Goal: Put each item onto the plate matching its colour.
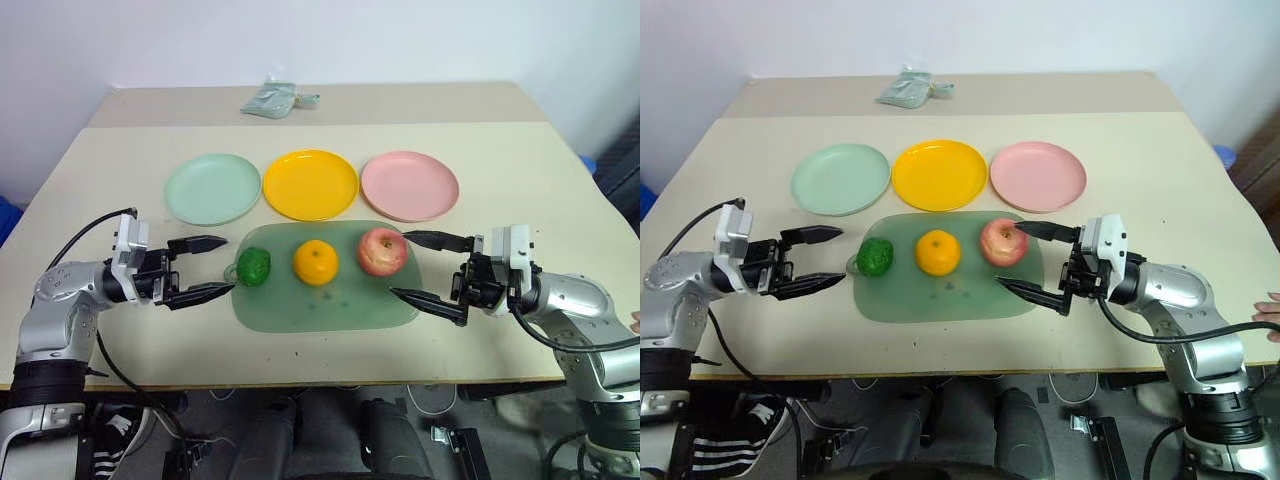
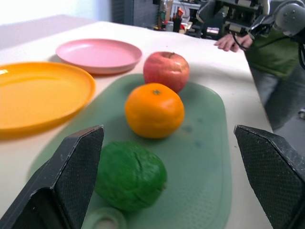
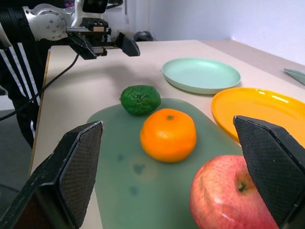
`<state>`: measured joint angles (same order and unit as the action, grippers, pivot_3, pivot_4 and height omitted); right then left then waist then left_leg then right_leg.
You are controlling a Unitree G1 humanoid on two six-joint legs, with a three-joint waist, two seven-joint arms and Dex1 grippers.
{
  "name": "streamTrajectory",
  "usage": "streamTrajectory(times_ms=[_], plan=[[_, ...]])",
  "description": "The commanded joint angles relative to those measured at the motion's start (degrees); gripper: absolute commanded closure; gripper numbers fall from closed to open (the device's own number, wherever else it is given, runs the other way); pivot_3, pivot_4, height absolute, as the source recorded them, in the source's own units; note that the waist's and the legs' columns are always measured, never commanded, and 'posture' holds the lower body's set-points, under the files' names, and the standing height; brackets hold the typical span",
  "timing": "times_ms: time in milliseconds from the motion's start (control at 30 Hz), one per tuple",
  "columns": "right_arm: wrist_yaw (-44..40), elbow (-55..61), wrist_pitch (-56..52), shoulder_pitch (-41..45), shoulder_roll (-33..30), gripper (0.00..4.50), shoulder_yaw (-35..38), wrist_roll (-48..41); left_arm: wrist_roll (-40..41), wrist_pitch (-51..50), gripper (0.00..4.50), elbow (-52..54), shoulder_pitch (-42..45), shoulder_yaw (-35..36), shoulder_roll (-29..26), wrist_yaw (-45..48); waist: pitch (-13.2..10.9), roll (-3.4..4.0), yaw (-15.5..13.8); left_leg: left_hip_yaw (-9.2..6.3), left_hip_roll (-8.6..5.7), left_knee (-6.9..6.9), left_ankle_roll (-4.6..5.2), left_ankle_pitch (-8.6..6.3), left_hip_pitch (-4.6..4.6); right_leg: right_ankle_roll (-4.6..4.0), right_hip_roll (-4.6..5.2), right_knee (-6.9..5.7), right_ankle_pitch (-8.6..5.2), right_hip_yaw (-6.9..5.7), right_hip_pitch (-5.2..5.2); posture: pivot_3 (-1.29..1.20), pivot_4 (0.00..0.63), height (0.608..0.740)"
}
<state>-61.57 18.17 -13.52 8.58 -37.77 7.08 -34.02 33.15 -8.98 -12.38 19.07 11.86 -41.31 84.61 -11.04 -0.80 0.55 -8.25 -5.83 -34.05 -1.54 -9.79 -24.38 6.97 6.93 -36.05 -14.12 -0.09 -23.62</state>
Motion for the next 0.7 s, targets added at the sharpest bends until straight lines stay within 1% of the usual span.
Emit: streamTrajectory(times_ms=[33,200,433,600,700], plan=[[0.64,1.15,1.22,0.35,0.45,0.04,0.4,0.03,-0.31,1.3,0.0,-0.97,1.64,-0.09,-0.07,0.7,0.0,0.0,0.03,0.0,0.0,0.0,0.01,0.01,0.0,0.0,0.0,0.0,0.0,0.0,0.0,0.0,0.15,0.74],[1.48,2.09,0.6,0.14,0.29,0.04,1.37,-0.78,-0.66,1.93,0.0,-2.24,2.86,-0.82,0.36,0.81,0.0,0.0,0.16,0.01,0.0,0.0,0.03,0.02,0.0,0.0,-0.02,0.0,0.0,0.01,-0.01,0.0,0.15,0.74],[1.69,-0.51,0.45,3.49,0.97,0.04,0.86,-1.08,1.36,-1.34,0.0,-1.02,3.1,1.55,-0.94,-1.7,0.0,0.0,0.17,0.03,0.03,0.02,0.05,0.03,0.0,-0.01,-0.04,-0.01,0.02,0.03,-0.03,0.0,0.15,0.74],[0.19,-2.19,-0.06,5.92,0.59,0.04,0.18,-1.0,-1.26,-0.38,0.0,-0.99,2.52,1.25,-1.47,-4.64,0.0,0.01,0.11,0.03,0.05,0.05,0.06,0.04,0.0,-0.01,-0.06,0.0,0.02,0.03,-0.05,0.0,0.15,0.74],[-1.3,-1.96,-1.96,7.63,-0.27,0.04,-0.6,-1.78,-3.18,0.88,0.0,-2.23,3.18,0.78,0.12,-8.84,0.0,0.01,0.04,0.04,0.05,0.05,0.06,0.04,0.0,-0.01,-0.05,-0.01,0.02,0.03,-0.05,0.0,0.15,0.74]])
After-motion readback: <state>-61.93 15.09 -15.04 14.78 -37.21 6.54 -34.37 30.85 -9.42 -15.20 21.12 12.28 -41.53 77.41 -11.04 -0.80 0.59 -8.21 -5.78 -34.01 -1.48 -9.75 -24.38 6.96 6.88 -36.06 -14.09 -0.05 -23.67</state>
